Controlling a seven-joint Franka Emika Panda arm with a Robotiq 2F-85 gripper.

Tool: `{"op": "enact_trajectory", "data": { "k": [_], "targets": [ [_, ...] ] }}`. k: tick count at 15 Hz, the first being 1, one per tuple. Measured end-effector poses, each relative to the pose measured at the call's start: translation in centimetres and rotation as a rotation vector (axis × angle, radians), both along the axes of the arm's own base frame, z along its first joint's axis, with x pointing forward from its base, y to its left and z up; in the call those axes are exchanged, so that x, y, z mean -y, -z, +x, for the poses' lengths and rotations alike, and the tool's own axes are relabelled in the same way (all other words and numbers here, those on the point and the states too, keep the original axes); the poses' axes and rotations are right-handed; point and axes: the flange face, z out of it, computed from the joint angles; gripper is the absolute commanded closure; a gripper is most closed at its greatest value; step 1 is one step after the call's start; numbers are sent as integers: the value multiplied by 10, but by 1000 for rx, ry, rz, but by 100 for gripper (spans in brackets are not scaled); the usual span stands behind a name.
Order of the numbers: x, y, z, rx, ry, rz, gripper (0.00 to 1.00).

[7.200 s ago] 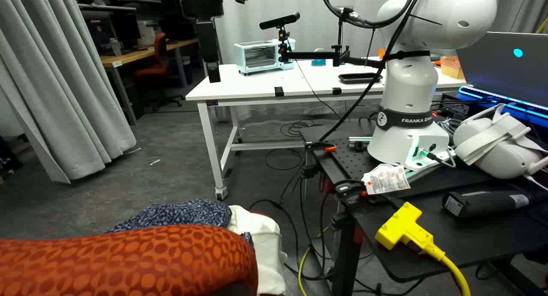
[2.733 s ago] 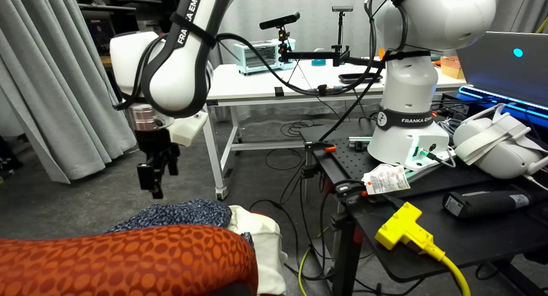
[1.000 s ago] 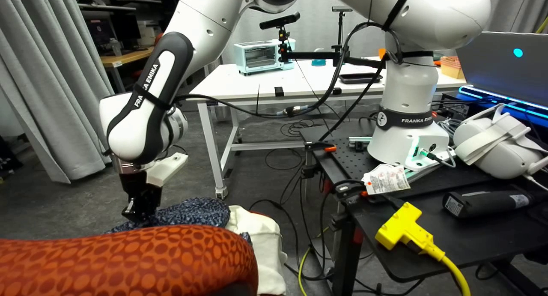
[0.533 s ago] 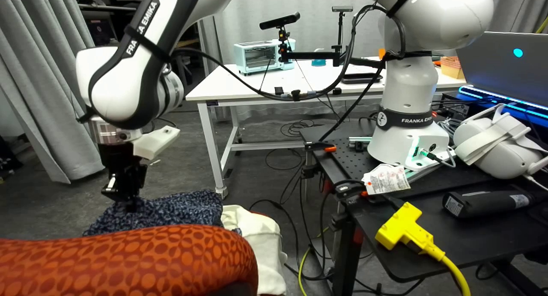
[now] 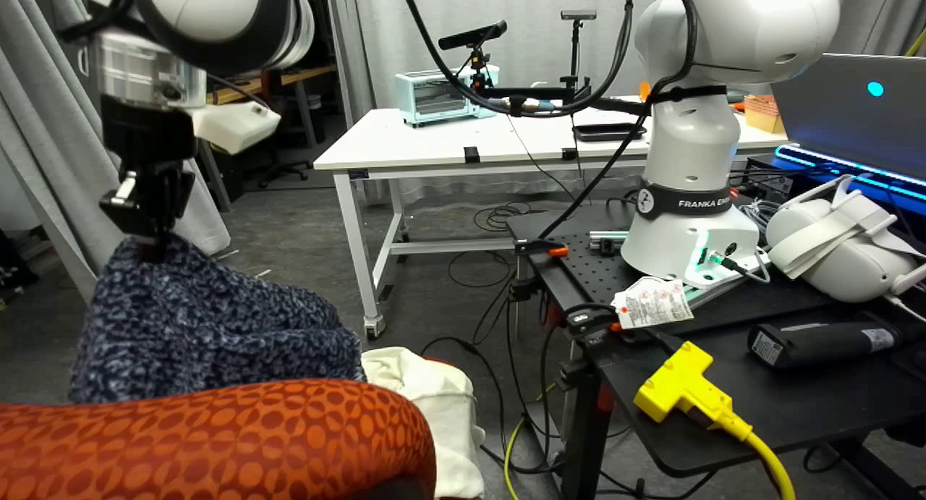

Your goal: Put the cloth on the back rest

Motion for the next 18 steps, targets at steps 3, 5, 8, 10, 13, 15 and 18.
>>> {"op": "enact_trajectory", "data": {
  "k": [3,5,8,10,13,15,18],
  "targets": [
    [-17,-71,-10,109,-79,-75,99],
    [-33,-119,-17,183,-134,-118,99],
    [-61,-186,-33,268,-202,-184,99],
    [-81,-230,-44,314,-232,-230,99],
    [-113,-294,-63,383,-265,-301,99],
    [-138,-327,-75,411,-295,-334,99],
    [-178,-349,-86,428,-350,-353,99]
  ]
}}
